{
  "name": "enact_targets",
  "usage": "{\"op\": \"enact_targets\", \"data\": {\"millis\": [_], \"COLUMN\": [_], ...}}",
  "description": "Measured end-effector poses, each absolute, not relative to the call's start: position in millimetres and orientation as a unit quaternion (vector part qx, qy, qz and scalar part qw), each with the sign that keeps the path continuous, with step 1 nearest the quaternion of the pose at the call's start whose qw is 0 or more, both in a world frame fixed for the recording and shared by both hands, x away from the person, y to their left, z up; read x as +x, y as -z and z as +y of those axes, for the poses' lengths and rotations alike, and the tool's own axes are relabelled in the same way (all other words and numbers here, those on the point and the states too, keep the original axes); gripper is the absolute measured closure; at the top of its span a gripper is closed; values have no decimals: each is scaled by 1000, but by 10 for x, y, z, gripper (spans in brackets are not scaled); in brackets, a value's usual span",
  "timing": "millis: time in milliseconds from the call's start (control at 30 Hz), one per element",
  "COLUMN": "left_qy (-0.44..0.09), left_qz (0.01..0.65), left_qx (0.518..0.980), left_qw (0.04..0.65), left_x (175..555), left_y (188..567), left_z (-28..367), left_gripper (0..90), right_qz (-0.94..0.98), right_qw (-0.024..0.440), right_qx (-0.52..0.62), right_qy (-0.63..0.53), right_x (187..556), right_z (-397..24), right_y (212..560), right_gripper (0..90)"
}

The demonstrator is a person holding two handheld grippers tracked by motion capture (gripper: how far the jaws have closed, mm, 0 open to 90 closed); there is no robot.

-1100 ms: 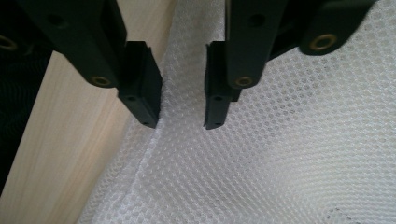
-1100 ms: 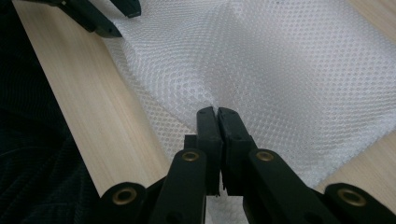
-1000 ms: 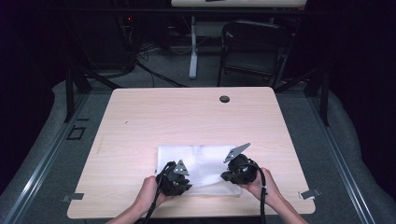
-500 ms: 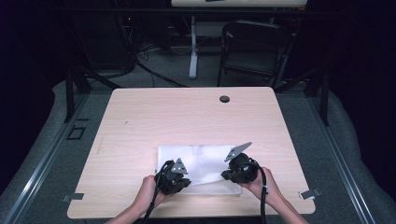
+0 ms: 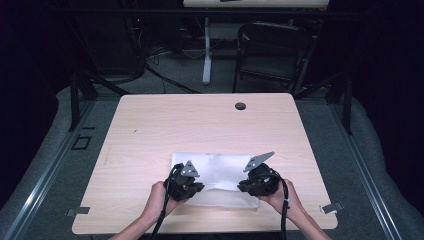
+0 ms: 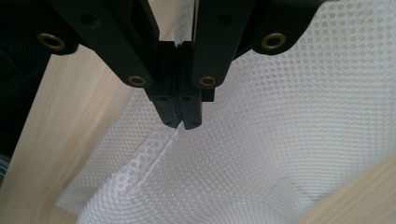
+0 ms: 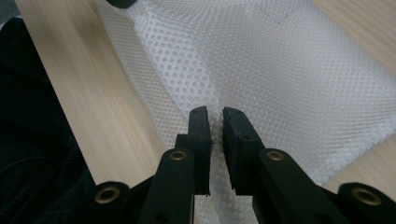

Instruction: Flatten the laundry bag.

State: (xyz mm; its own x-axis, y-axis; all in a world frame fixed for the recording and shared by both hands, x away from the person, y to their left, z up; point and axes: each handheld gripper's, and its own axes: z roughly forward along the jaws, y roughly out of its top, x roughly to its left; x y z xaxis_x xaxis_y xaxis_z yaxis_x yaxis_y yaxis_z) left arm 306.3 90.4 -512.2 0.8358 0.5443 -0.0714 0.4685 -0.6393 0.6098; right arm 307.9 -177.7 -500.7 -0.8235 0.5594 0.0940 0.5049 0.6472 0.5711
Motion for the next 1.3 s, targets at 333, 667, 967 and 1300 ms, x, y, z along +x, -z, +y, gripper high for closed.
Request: {"op": "enact_targets", "data": {"millis": [333,667,967,1300], "left_qy": [-71,-73,-76,-89], "left_qz": [320,331,331,332], "left_qx": [889,886,886,887], "left_qw": [321,317,315,309], "left_x": [3174,3232,3304,3378], "left_y": [4998,4924,4869,4751], "left_z": [960,947,917,917], "left_gripper": [900,900,900,900], "right_qz": [897,928,937,946], "right_qw": [60,83,84,79], "right_qx": [283,230,235,227], "right_qy": [-334,-282,-243,-218], "right_x": [2880,2744,2841,2861], "right_z": [-1869,-1517,-1469,-1436], "right_y": [4812,5249,5518,5568], "right_gripper": [864,900,900,900]}}
